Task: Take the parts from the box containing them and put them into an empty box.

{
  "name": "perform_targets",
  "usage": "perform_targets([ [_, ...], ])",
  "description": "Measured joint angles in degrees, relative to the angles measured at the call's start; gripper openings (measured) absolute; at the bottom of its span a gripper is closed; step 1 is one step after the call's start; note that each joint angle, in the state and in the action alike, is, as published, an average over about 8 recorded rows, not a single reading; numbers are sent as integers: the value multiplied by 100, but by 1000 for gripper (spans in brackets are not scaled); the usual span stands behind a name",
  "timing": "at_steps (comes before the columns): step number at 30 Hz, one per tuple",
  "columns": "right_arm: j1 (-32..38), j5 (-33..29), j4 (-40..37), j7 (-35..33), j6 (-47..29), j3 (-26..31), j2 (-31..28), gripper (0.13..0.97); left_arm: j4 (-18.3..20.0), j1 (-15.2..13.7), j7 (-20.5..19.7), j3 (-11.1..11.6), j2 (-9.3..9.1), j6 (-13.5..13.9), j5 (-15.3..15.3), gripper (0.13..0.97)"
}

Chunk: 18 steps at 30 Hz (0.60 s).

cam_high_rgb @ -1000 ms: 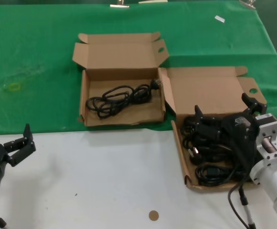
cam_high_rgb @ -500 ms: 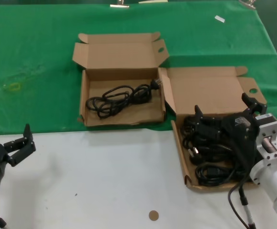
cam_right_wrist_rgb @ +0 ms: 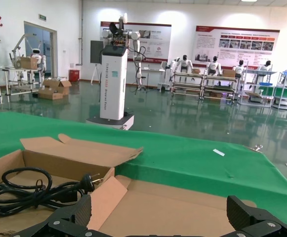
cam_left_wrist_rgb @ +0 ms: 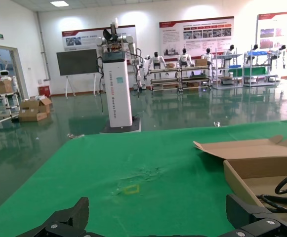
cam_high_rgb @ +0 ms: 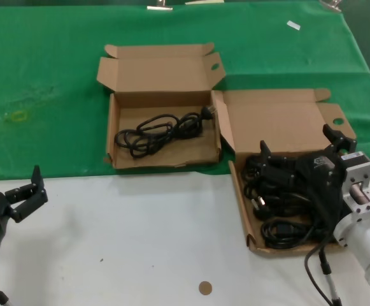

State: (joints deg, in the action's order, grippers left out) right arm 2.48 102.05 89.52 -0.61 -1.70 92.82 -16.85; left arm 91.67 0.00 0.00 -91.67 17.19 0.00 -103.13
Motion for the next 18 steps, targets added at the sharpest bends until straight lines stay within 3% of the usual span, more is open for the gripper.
perform_targets([
  [18, 0, 0, 0, 0, 0, 0, 0, 966, 0, 0, 0, 0, 0, 0, 0, 966],
])
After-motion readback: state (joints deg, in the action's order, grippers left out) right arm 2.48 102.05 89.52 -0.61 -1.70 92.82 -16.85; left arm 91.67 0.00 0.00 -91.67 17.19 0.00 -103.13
